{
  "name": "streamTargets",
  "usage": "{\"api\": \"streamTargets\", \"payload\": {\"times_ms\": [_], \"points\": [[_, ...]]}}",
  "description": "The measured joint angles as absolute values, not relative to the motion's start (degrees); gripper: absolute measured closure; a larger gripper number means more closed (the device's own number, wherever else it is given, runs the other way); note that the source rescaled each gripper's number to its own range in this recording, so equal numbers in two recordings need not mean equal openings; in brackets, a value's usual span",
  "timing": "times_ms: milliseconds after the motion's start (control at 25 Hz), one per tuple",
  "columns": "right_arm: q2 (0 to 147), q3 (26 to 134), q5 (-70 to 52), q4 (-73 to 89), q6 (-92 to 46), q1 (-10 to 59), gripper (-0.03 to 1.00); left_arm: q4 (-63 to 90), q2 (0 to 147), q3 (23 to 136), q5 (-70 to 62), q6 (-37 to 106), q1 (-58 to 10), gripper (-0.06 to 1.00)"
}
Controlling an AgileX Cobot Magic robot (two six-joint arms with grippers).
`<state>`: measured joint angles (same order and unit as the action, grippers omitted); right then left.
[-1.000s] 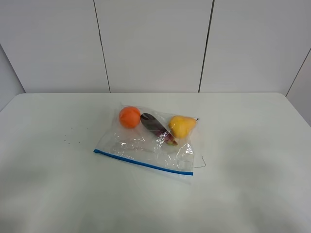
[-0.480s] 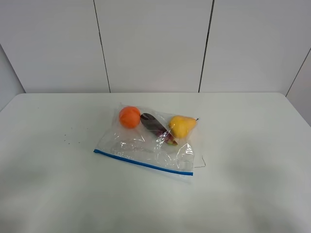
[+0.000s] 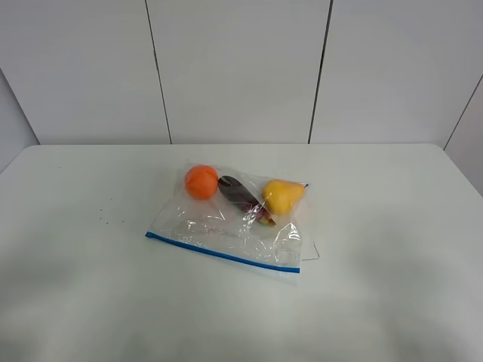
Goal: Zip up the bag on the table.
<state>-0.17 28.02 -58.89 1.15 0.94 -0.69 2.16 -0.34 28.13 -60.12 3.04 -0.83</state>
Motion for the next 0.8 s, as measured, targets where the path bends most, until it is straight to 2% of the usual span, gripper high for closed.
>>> {"api": "streamTargets", "payload": {"times_ms": [800], "points": [[-0.2,28.0,-58.9,1.1,1.0,-0.7,-0.03,2.2,-0.3,28.1,-60.1,3.0,-0.8,-0.02]]}}
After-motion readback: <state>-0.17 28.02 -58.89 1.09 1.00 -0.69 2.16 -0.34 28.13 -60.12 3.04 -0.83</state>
